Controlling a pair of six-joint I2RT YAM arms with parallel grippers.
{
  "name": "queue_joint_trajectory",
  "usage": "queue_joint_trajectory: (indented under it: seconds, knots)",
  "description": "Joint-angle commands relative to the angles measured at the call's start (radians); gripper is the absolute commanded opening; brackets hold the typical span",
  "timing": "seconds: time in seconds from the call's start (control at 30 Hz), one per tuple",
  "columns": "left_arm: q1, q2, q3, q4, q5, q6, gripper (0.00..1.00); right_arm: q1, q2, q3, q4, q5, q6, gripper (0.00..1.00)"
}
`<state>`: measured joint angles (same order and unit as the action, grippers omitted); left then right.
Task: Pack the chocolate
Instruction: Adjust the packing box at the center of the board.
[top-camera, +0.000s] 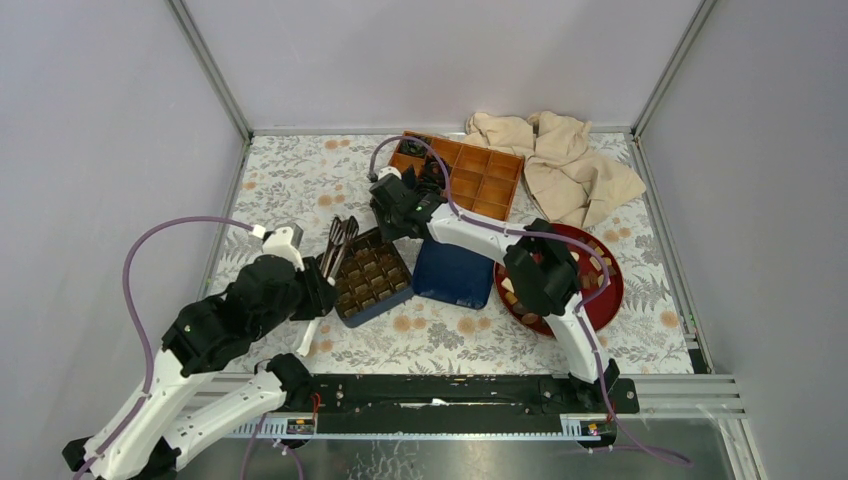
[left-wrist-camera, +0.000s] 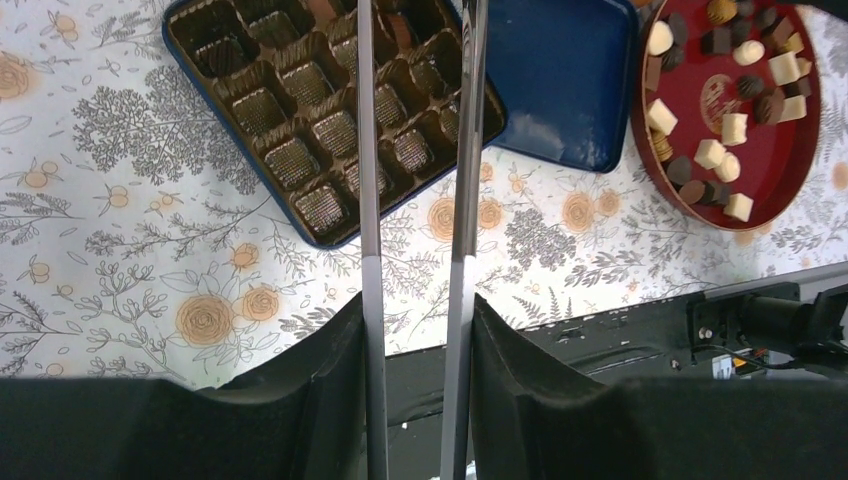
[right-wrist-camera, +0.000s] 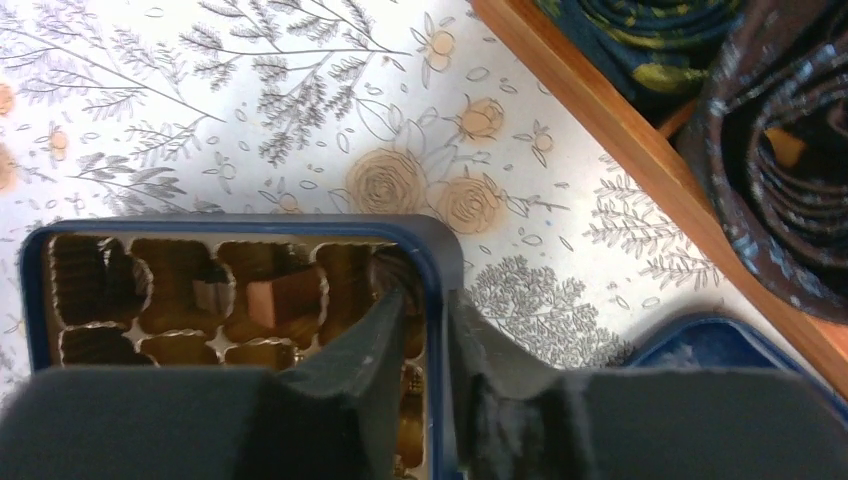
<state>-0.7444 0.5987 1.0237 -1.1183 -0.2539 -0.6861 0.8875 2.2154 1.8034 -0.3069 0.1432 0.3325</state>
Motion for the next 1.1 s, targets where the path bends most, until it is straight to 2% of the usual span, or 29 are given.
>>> queue_joint_trajectory:
  seconds: [0.0,0.07,0.1,0.33,0.73,0.93,1.07]
  knots:
    - [0.006,0.015,-0.030,0.061,0.012,-0.022,0.00,-0.022,-0.031,0.039,0.076,-0.071,0.070,0.38]
    - [0.005,0.024,-0.041,0.060,0.025,-0.026,0.00,-0.039,-0.040,0.024,0.088,-0.107,0.080,0.46]
    - [0.005,0.027,-0.045,0.060,0.031,-0.027,0.00,-0.049,-0.045,0.019,0.092,-0.128,0.087,0.48]
    - [0.006,0.023,-0.050,0.059,0.060,-0.043,0.00,-0.065,-0.040,0.011,0.079,-0.225,0.140,0.47]
    - [0.005,0.016,-0.086,0.047,0.110,-0.057,0.00,-0.032,-0.064,-0.070,0.078,-0.222,0.170,0.39]
    - [0.006,0.021,-0.109,0.007,0.119,-0.084,0.00,-0.027,-0.043,0.005,0.052,-0.232,0.218,0.31]
    - [0.006,0.030,-0.116,-0.011,0.103,-0.100,0.00,-0.025,-0.018,0.047,0.037,-0.241,0.244,0.30]
